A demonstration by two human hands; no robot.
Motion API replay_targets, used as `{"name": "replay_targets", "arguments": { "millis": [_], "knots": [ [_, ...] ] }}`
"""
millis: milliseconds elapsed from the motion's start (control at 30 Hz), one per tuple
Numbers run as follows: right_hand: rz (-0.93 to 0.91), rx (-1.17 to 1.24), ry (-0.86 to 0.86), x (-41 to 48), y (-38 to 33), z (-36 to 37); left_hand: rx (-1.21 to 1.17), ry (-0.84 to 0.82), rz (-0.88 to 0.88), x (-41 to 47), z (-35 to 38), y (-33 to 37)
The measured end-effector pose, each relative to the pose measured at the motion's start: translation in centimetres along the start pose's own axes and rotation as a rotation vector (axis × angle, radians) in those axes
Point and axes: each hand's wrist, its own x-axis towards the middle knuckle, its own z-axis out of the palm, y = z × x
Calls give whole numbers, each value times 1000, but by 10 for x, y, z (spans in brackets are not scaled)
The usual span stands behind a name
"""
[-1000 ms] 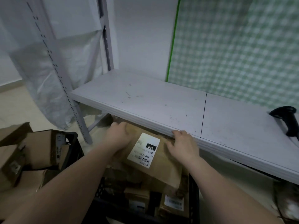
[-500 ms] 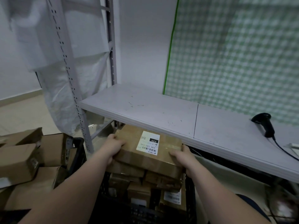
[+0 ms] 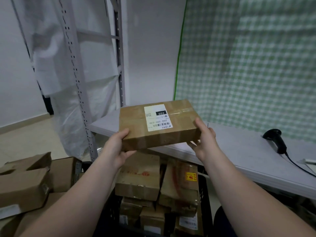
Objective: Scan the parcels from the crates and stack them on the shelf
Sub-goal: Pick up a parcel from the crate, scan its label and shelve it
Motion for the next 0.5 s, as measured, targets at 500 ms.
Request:
{"name": "replay_targets", "arguments": {
  "millis": [500],
  "knots": [
    [-8, -193, -179, 29, -34, 22, 336, -223, 126, 26, 46, 20]
  ]
}}
